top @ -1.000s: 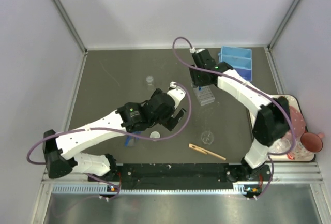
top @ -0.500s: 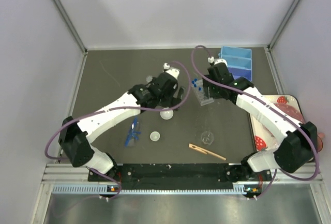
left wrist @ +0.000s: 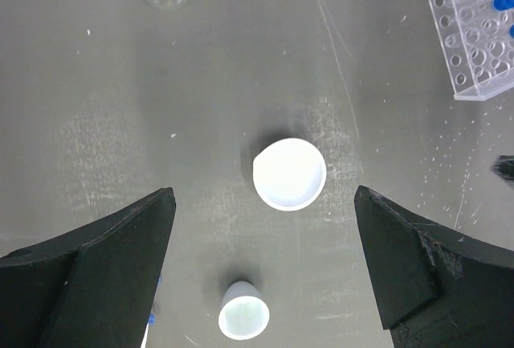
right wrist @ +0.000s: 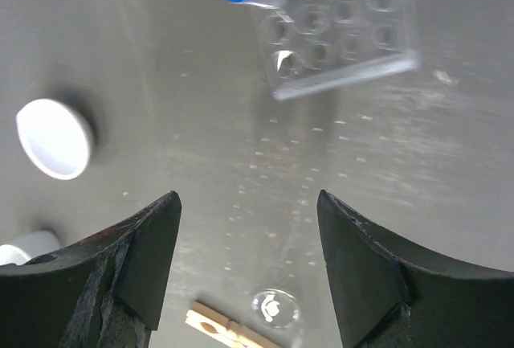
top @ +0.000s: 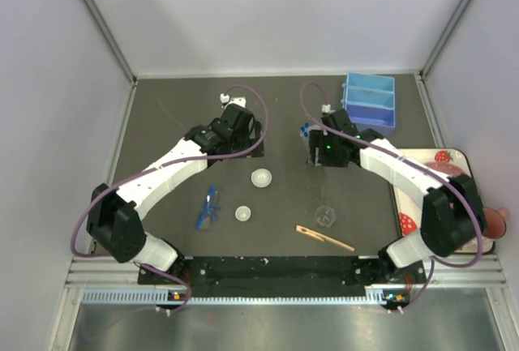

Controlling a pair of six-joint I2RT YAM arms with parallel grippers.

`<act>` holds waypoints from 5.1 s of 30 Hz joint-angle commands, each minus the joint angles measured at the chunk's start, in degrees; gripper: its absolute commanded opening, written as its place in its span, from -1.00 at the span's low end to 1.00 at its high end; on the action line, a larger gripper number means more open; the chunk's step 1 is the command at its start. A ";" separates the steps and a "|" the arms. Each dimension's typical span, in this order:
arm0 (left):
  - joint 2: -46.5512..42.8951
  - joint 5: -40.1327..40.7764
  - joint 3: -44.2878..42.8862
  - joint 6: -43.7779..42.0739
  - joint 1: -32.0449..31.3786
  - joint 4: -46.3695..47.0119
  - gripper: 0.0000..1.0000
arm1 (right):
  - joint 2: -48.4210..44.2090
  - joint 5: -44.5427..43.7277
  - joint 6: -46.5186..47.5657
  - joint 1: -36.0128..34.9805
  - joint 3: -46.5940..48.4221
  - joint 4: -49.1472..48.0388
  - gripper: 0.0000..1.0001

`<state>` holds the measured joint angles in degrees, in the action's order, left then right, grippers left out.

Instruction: Organize the chemistry lab equipment

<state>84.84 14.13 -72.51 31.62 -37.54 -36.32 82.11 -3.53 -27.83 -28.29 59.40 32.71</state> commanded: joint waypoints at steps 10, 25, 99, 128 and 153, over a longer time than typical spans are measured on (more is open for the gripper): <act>-6.79 -1.30 4.83 1.52 1.59 3.27 0.97 | 17.55 1.18 0.32 -12.14 27.76 -1.51 0.42; -10.48 -3.41 8.88 1.61 2.03 5.38 0.97 | 37.68 -8.69 15.60 -4.49 51.95 0.07 0.64; -9.08 -7.28 10.99 -0.24 2.03 5.55 0.97 | 17.04 -18.62 5.86 11.59 10.48 5.00 0.70; -9.25 -8.95 11.25 -0.77 1.94 5.91 0.97 | 35.75 -11.94 7.71 13.88 53.62 8.60 0.64; -8.19 -6.66 10.46 -0.41 1.94 4.32 0.97 | 48.67 -15.63 12.72 15.02 56.53 9.13 -0.63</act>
<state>77.41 5.85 -61.49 31.40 -35.73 -32.58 129.78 -18.90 -15.84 -13.69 112.33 42.61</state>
